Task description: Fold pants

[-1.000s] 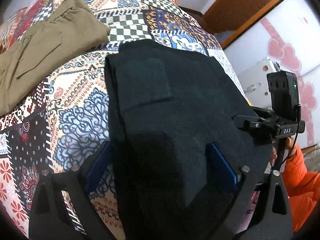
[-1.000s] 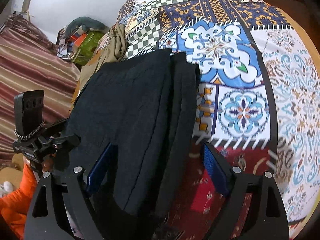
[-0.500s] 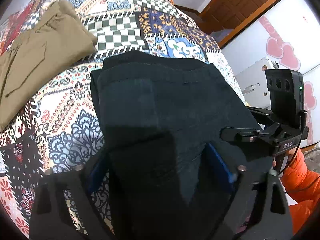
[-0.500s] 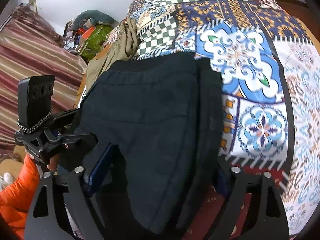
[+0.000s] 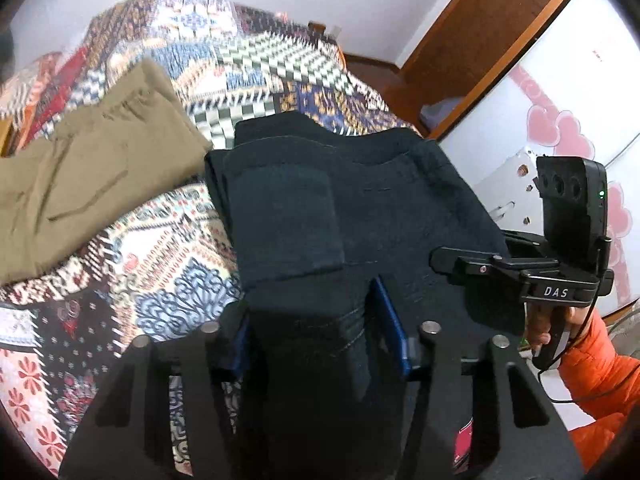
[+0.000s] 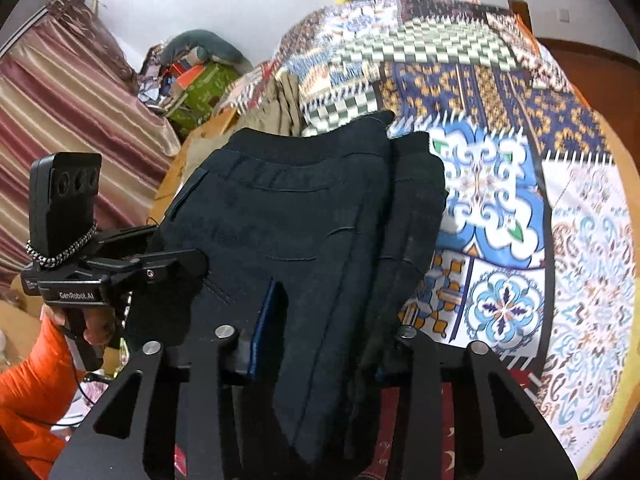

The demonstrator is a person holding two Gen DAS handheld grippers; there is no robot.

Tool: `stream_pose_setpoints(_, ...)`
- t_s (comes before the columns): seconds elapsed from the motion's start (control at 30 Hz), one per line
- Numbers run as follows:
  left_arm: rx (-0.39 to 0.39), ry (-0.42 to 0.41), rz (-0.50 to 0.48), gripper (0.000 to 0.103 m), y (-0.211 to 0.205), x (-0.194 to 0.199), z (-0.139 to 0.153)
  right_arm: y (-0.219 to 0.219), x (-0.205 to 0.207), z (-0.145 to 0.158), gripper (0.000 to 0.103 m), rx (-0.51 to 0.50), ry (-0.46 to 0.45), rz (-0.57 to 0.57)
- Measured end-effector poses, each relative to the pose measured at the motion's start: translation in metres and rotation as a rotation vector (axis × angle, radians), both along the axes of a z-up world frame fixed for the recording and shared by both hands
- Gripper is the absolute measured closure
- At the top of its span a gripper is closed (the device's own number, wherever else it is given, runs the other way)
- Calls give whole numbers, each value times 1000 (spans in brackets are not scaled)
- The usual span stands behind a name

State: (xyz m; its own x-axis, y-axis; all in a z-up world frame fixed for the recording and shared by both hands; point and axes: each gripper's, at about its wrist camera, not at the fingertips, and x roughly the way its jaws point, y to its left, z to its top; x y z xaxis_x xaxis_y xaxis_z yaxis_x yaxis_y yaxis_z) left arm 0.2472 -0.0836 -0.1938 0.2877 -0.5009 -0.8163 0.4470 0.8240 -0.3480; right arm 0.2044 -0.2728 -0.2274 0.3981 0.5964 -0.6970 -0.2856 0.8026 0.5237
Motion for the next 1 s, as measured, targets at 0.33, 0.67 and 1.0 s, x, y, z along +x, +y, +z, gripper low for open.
stream_pose_setpoints(0.33, -24, -173, 60, 58, 24, -16, 48, 16, 3, 46, 75, -24, -166, 12)
stream_pose_setpoints(0.67, -44, -295, 154, 58, 62, -17, 85, 44, 24, 77, 76, -20, -287, 60)
stream_pose_setpoints(1.0, -34, -365, 256, 58, 122, 7, 105, 95, 61, 96, 76, -4, -362, 131)
